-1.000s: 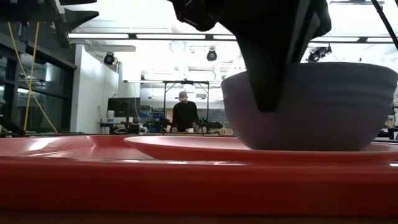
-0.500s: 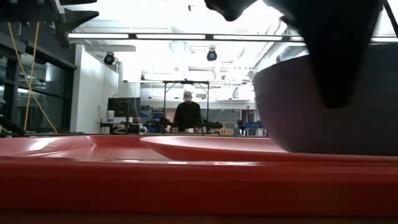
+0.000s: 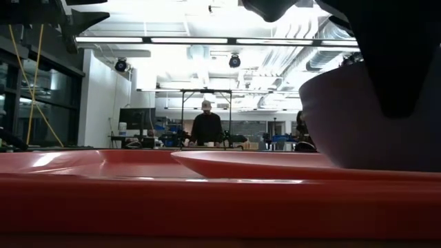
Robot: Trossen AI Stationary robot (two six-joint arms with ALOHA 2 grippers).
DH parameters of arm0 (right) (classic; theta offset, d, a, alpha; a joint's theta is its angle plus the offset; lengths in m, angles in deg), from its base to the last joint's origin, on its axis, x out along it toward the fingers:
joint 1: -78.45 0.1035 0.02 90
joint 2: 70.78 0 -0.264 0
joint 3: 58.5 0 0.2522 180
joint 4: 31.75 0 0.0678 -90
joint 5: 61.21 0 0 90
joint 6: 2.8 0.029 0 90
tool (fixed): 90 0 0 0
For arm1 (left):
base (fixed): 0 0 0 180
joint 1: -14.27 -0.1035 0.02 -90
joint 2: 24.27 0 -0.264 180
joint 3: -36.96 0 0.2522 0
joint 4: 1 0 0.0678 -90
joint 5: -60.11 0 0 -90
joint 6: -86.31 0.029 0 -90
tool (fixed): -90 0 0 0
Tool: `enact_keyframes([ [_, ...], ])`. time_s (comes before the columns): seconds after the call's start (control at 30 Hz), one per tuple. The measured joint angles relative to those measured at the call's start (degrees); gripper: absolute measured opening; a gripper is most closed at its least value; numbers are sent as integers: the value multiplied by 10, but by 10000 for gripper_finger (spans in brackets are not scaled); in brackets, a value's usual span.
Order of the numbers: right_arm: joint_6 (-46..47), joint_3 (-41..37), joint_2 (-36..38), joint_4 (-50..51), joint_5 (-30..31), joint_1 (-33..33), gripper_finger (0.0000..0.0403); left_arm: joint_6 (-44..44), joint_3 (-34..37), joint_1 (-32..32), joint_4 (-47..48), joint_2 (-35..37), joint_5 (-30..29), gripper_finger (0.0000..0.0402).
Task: Set up tray
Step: Put the blue bowl on top of the pink plate
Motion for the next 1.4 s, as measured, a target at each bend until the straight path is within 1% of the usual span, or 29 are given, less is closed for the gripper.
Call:
enact_keyframes([
  [0.27, -1, 0, 0, -12, 10, -5, 0, -2, 0, 0, 0, 0, 1, 179],
  [0.43, -4, 0, 0, -12, 27, -5, 0, -2, 0, 0, 0, 0, 1, 179],
  [0.7, -17, 0, 2, -11, 28, -10, 1, 0, 0, 0, 1, 0, 1, 179],
  [0.9, -16, 0, 28, -4, 66, -12, 7, 0, 0, 0, 5, 0, 1, 179],
  [1.03, -23, 0, 39, -3, 69, -14, 33, 0, 0, 0, 5, 0, 1, 179],
  [1.13, -31, 0, 41, -3, 51, -15, 66, 0, 0, 0, 5, 0, 1, 179],
  [1.27, -33, 0, 41, -2, 51, -15, 109, 0, 0, 0, 5, 0, 1, 179],
  [1.4, -44, 0, 41, 9, 38, -16, 138, 0, 0, 0, 5, 0, 1, 179],
])
